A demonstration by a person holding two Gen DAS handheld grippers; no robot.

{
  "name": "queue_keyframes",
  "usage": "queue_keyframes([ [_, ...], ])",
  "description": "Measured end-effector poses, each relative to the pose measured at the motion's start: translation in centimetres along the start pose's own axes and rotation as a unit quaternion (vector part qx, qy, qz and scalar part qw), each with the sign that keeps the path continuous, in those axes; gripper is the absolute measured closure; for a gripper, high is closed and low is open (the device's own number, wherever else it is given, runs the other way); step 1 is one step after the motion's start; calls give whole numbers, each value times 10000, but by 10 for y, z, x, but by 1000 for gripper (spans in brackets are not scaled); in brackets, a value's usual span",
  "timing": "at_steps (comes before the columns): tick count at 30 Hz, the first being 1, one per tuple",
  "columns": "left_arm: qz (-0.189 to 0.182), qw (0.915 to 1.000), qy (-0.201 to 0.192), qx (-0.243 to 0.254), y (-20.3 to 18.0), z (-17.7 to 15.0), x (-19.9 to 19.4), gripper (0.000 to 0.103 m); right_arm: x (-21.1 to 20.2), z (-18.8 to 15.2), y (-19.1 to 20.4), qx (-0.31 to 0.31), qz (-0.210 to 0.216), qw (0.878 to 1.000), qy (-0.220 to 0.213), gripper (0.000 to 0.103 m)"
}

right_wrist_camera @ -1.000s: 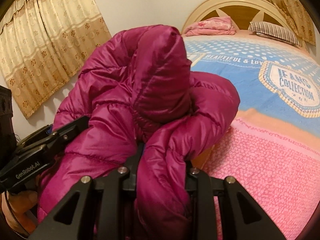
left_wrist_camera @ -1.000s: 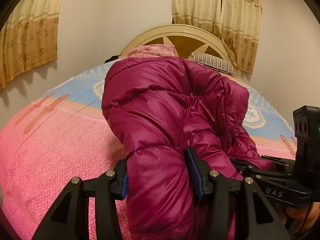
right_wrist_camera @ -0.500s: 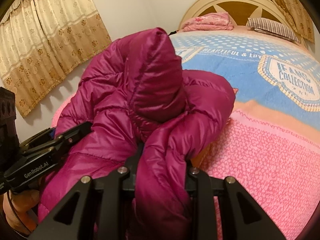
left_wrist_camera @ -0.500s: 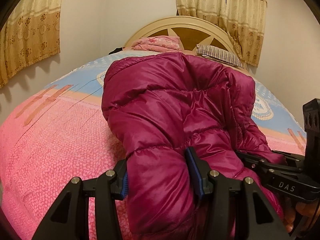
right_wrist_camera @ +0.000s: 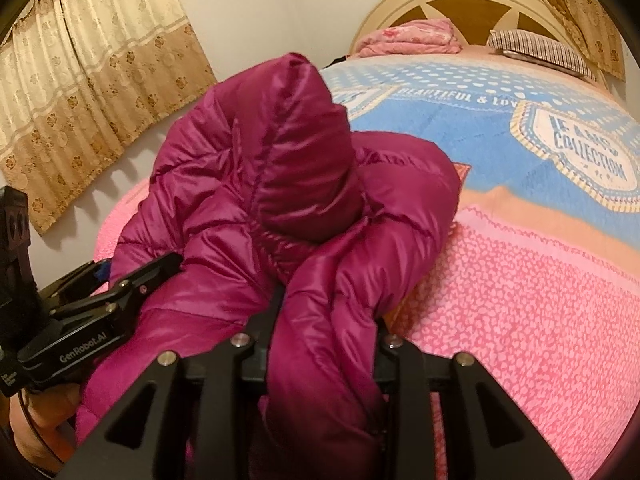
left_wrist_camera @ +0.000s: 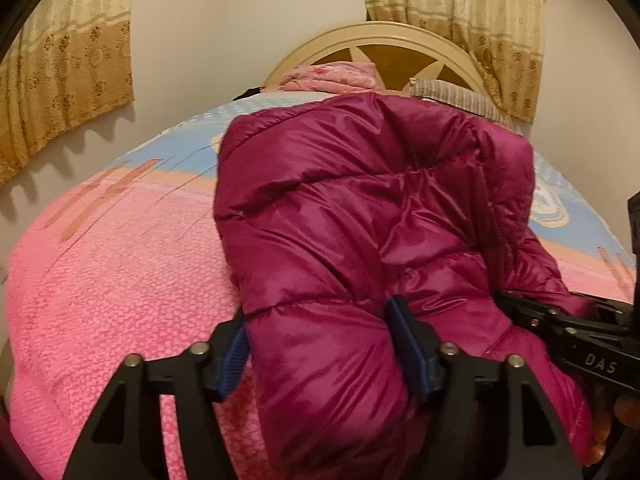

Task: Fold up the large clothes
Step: 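Carry the bundled jacket with both tools over the pink cover, then lower the folded jacket onto the bed and open both tools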

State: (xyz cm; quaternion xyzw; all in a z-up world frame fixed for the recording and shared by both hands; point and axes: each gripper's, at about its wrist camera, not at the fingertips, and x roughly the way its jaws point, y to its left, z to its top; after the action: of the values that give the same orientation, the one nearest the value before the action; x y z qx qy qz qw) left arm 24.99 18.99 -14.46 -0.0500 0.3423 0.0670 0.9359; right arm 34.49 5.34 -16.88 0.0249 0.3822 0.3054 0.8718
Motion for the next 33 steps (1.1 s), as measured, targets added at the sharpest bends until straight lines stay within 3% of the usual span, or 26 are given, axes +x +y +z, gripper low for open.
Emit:
queue_keyframes([
  [5, 160, 9998, 5, -108, 6, -2, 1, 15, 4, -1, -3, 98, 10, 9999, 36, 66],
  [20, 262, 9995, 25, -186, 9, -9, 3, 9, 8, -6, -11, 277, -87, 9994, 163, 54],
  [26, 342, 9986, -302, -270, 11, -2, -37, 9, -10, -1, -5, 235, -115, 9996, 55, 50],
  [31, 374, 9952, -845, -326, 12, 6, -92, 9, -52, -1, 14, 47, -281, 9989, -371, 31],
  [33, 363, 9937, -1012, -303, 10, 8, -114, 9, -72, -3, 27, -100, -372, 9975, -591, 30],
])
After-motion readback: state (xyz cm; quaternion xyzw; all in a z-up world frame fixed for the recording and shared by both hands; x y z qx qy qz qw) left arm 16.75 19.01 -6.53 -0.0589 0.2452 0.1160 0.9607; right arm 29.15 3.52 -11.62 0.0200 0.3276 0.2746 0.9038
